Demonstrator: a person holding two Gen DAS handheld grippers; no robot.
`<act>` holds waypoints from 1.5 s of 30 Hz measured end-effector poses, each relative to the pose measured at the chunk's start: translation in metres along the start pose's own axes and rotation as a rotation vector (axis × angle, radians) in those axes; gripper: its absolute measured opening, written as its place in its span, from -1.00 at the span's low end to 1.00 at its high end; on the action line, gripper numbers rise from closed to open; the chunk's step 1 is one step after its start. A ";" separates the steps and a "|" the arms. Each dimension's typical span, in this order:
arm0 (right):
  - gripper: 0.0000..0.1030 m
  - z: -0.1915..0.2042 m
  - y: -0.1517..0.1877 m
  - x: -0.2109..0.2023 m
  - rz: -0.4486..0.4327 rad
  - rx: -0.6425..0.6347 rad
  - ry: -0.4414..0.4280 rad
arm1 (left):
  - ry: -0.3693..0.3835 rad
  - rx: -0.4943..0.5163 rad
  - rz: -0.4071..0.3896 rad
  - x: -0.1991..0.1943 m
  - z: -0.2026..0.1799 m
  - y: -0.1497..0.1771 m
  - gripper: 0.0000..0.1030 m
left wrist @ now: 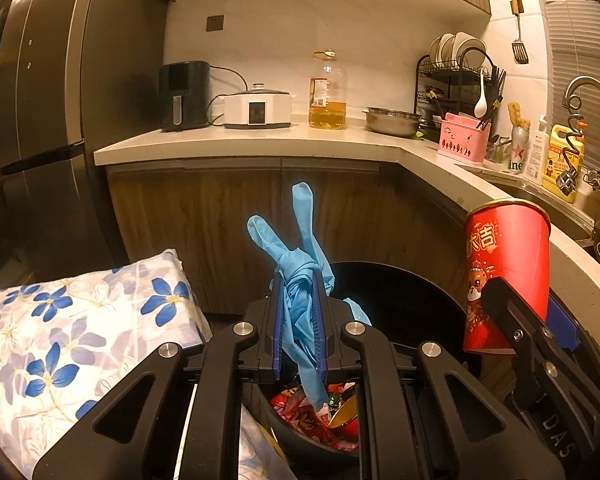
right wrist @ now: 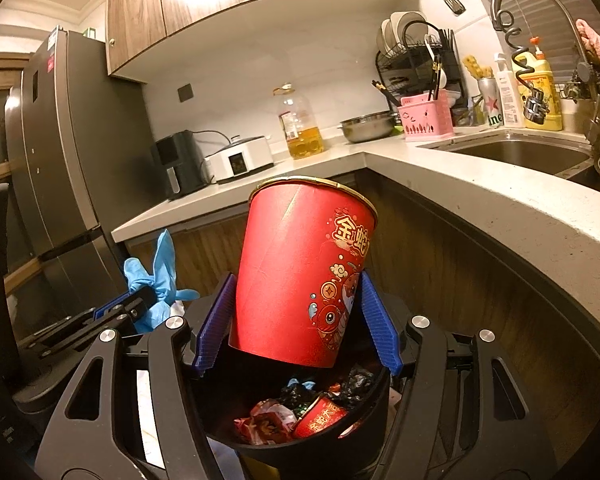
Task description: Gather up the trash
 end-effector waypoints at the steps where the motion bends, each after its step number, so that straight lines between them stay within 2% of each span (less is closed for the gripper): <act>1: 0.21 0.000 0.000 0.001 0.000 -0.003 -0.002 | 0.002 -0.001 0.001 0.002 0.001 0.000 -0.74; 8: 0.22 -0.002 -0.004 0.012 0.011 0.008 -0.012 | 0.020 -0.017 0.014 0.012 0.003 0.002 -0.72; 16: 0.24 -0.008 -0.011 0.023 0.020 0.042 -0.031 | 0.083 -0.012 0.040 0.024 -0.002 0.008 -0.69; 18: 0.25 -0.010 -0.012 0.026 0.029 0.049 -0.045 | 0.095 -0.004 0.045 0.027 -0.003 0.009 -0.58; 20: 0.38 -0.010 -0.012 0.030 0.043 0.052 -0.059 | 0.107 0.015 0.040 0.026 -0.004 0.012 -0.17; 24: 0.51 -0.010 -0.013 0.033 0.053 0.068 -0.063 | 0.080 0.035 0.020 0.024 -0.002 0.016 0.27; 27: 0.54 -0.011 -0.013 0.030 0.058 0.067 -0.051 | 0.052 0.022 0.032 0.024 0.005 0.019 0.41; 32: 0.83 -0.005 -0.008 0.018 0.070 0.026 0.006 | -0.009 0.005 0.024 0.012 0.020 0.022 0.66; 35: 0.90 0.003 -0.002 0.007 0.087 -0.018 0.057 | -0.071 0.007 0.004 -0.003 0.032 0.026 0.74; 38: 0.90 0.014 0.007 -0.003 0.111 -0.069 0.066 | -0.115 -0.002 -0.002 -0.016 0.043 0.029 0.84; 45: 0.90 0.038 0.026 -0.027 0.182 -0.089 0.038 | -0.179 -0.068 -0.012 -0.063 0.080 0.039 0.85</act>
Point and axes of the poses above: each gripper's, at about its wrist camera, not at the fingertips, and x roughly the way its jaws point, z to its left, y to its underside, the point moved 1 cm from there along x, roughly the way its jaws point, and after that the axes turned 5 degrees about -y, right-handed, at the moved point
